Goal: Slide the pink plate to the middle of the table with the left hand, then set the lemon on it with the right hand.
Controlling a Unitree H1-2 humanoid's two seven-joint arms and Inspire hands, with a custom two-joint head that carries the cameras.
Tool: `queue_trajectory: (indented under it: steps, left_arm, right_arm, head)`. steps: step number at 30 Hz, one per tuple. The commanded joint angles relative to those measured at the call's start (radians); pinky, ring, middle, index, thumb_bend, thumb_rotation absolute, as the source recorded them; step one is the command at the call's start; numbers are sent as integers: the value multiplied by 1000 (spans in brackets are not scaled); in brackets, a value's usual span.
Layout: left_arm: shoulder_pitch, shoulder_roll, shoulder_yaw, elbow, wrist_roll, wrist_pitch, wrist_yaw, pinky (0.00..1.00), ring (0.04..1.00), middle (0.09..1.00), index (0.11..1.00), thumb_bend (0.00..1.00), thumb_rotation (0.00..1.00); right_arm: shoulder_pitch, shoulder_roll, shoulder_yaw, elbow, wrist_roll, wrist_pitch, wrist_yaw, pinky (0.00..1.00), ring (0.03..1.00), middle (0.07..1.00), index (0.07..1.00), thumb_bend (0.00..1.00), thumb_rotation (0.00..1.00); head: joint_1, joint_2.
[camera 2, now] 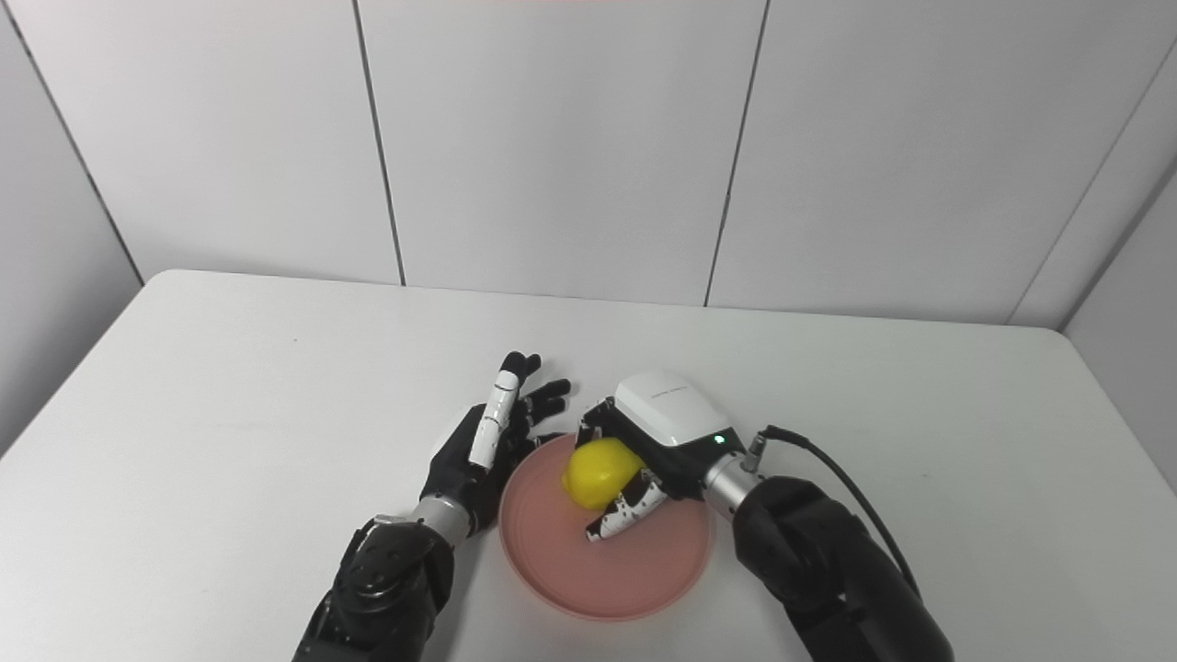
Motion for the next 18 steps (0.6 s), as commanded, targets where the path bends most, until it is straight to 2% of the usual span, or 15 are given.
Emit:
queue_trajectory:
  steps: [1, 5, 12, 16, 18]
  left_arm:
    - [43, -2, 5, 50, 18, 76, 17, 983, 906, 871, 964, 686, 1000]
    - [42, -1, 4, 52, 15, 75, 12, 979, 905, 875, 969, 684, 1000]
    - [41, 7, 0, 52, 18, 75, 4, 1000, 905, 874, 972, 677, 1000]
    - [40, 7, -3, 53, 25, 75, 9, 1000, 909, 867, 964, 675, 1000]
    - [39, 7, -3, 54, 25, 75, 8, 1000, 906, 864, 963, 677, 1000]
  right_arm:
    - [-30, -7, -1, -19, 22, -11, 16, 182, 230, 293, 313, 535, 102]
    - [-20, -2, 0, -22, 46, -7, 36, 162, 211, 272, 289, 533, 89]
    - [-17, 0, 7, -28, 89, -16, 54, 180, 227, 289, 312, 518, 107]
    - [-18, -1, 9, -51, 90, 8, 78, 190, 231, 289, 300, 540, 190]
    - [-23, -5, 7, -70, 97, 36, 116, 200, 238, 292, 286, 593, 256]
  head:
    - [1, 2]
    - [0, 2]
    - [-4, 0]
    - [-4, -1]
    - [-5, -1]
